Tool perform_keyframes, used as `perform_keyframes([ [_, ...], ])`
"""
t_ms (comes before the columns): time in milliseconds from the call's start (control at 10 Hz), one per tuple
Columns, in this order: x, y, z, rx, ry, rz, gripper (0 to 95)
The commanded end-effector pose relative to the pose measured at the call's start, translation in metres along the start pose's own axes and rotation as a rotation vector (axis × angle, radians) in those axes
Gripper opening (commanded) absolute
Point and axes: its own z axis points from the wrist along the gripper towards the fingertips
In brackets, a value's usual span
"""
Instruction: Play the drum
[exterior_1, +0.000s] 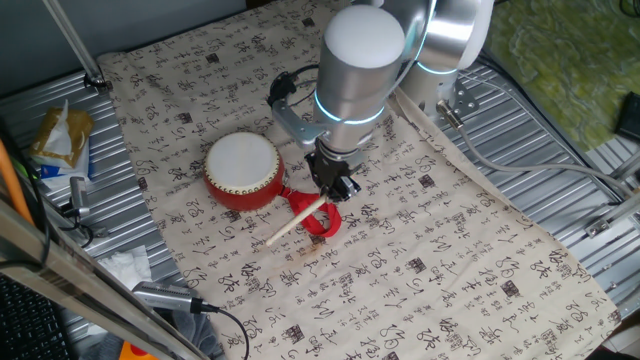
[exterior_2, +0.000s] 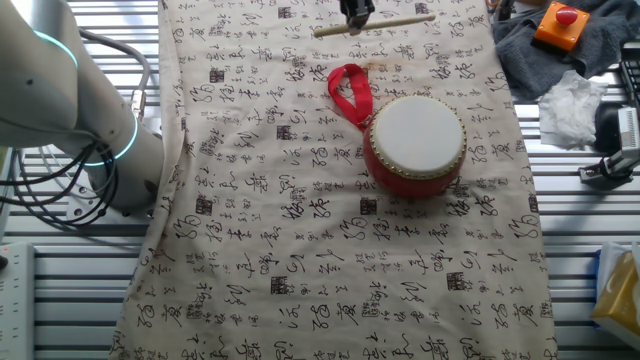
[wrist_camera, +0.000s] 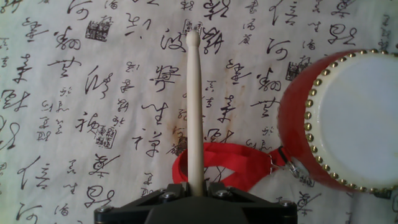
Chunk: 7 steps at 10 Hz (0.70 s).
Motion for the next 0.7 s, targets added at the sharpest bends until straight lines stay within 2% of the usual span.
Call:
perform_keyframes([
  [100, 0.003, -0.012, -0.001, -0.007, -0.001, -0.015, 0.0],
  [400, 0.010, -0.044, 0.000, -0.016, 0.001, -0.092, 0.0],
  [600, 0.018, -0.071, -0.004, -0.018, 0.007, -0.155, 0.0],
  [700, 0.020, -0.079, -0.005, -0.021, 0.007, -0.173, 0.0],
])
